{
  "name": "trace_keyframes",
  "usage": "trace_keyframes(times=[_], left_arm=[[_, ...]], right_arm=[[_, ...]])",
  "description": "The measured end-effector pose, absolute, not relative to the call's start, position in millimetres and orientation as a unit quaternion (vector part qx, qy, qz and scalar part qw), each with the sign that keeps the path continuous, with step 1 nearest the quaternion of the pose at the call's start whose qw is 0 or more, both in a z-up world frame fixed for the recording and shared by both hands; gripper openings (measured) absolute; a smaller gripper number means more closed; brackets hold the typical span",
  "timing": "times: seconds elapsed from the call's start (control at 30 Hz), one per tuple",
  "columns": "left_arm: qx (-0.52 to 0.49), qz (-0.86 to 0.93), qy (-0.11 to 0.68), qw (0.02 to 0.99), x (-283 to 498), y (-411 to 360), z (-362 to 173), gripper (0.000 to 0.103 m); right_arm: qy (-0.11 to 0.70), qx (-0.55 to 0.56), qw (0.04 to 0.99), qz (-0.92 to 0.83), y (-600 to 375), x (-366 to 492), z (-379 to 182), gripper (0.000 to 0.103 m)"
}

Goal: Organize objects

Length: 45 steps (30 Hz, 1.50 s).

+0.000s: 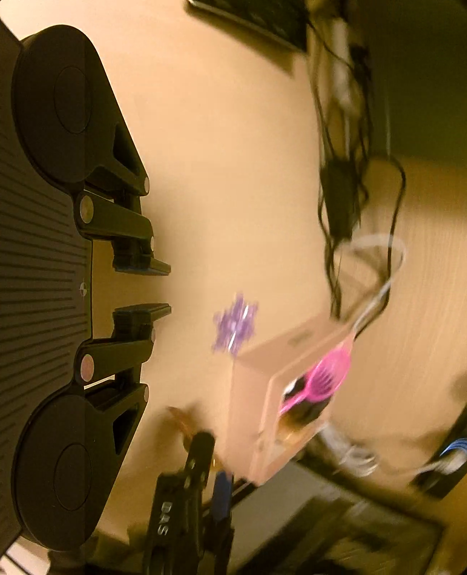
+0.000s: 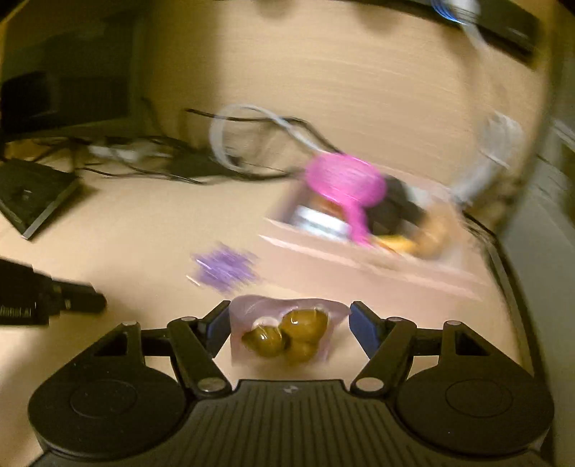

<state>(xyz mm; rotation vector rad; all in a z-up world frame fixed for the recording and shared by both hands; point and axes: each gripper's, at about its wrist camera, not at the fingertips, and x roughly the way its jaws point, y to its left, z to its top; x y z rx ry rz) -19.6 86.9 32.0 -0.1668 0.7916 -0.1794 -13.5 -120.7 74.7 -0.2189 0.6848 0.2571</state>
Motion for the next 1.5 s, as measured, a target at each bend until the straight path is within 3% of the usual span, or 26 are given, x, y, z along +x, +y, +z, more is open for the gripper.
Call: trace_keyframes(times=[0.33,0.43,0.47,0.53,0.63,0.7,0.73,0.8,0.87,1.13,1.5], left_arm=[[0.016,-0.102,0.393,0.914,-11,7,15,0.022],[0.04,-0.105,0.394,0.912,-11,-2,14,0.03],[0.051,-0.109,0.393,0.912,-12,-5,14,0.034],[0.062,-0.112,0.389,0.912,-13,-10,14,0.03],[0.05,-0.114,0.394,0.91,-11,-8,14,0.032],[0.045,-0.132,0.4,0.906,-10,-10,15,0.054],[0.049,-0.143,0.403,0.902,-8,-13,14,0.06],[0.076,-0.165,0.414,0.892,-6,-25,13,0.086],[0.09,-0.181,0.427,0.881,0,-35,11,0.098],[0.039,-0.109,0.379,0.918,31,0,35,0.098],[0.045,-0.086,0.432,0.897,112,20,15,0.098]], right_arm=[[0.343,-0.085,0.933,0.074,-188,-41,53,0.065],[0.331,-0.088,0.937,0.076,-191,-43,49,0.084],[0.325,-0.087,0.939,0.075,-193,-43,48,0.087],[0.326,-0.081,0.939,0.073,-195,-41,43,0.088],[0.332,-0.06,0.939,0.073,-200,-35,38,0.098],[0.337,-0.051,0.937,0.077,-202,-33,37,0.099],[0.337,-0.048,0.937,0.079,-203,-33,37,0.1],[0.34,-0.045,0.936,0.08,-203,-32,37,0.103],[0.345,-0.043,0.934,0.084,-203,-31,35,0.103],[0.36,-0.002,0.929,0.085,-214,-27,33,0.103],[0.369,-0.012,0.925,0.084,-212,-24,30,0.103]])
